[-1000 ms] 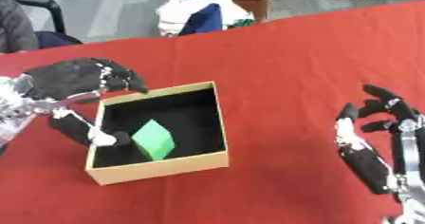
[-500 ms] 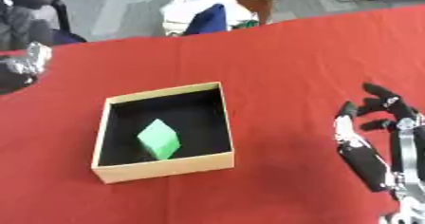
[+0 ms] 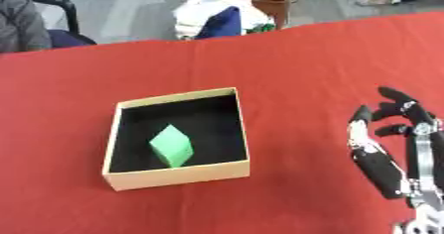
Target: Pick up objects on the table and place them in the box.
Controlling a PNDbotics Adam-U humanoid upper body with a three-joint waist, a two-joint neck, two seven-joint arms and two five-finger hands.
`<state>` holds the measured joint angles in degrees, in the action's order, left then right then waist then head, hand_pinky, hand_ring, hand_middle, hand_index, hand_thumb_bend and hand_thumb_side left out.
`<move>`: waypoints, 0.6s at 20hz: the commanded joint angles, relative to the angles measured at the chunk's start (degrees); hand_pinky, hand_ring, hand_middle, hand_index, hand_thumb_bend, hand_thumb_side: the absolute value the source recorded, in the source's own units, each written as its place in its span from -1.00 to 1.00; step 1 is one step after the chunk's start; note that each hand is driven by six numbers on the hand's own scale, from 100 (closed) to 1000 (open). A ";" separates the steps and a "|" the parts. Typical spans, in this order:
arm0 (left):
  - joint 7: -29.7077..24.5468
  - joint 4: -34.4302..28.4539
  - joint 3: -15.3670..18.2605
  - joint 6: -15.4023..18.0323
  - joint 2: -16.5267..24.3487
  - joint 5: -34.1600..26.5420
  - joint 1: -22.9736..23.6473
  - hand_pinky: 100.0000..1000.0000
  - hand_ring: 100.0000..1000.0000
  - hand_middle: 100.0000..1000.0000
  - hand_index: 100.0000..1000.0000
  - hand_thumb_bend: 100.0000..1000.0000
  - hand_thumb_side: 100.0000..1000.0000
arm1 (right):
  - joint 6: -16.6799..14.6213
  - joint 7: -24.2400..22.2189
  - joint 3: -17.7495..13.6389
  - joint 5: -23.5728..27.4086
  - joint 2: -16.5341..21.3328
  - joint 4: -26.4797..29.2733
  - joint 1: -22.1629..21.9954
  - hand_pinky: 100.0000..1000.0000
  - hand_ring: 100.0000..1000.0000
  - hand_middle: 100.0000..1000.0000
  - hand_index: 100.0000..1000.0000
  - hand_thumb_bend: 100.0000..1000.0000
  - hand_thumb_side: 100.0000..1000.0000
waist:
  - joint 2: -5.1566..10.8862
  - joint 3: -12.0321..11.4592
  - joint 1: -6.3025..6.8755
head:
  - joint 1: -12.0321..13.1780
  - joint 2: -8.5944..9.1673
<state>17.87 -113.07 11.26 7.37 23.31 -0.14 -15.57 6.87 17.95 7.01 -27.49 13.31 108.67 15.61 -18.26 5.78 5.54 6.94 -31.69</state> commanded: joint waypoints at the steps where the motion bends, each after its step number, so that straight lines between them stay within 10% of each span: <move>1: 0.25 -1.05 0.90 0.07 -1.22 -1.11 0.26 0.24 0.25 0.24 0.55 -1.00 -0.12 | -0.07 0.09 -0.39 -0.49 0.22 0.92 0.54 -0.05 0.51 -0.10 0.62 -1.00 -0.11 | 1.23 -0.22 -0.34 | 0.04 0.26; 12: -1.61 -0.70 -0.35 0.47 -6.37 -1.55 0.99 0.24 0.26 0.25 0.56 -1.00 -0.08 | 0.08 -0.24 -0.22 -0.57 0.28 0.79 0.41 -0.04 0.52 -0.09 0.62 -1.00 -0.12 | 1.78 -0.61 -0.89 | 2.58 -4.90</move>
<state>16.62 -113.07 10.85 7.73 16.56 -1.51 -14.23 6.99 17.83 7.03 -27.59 13.30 108.67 15.60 -17.64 5.23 4.81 9.03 -35.55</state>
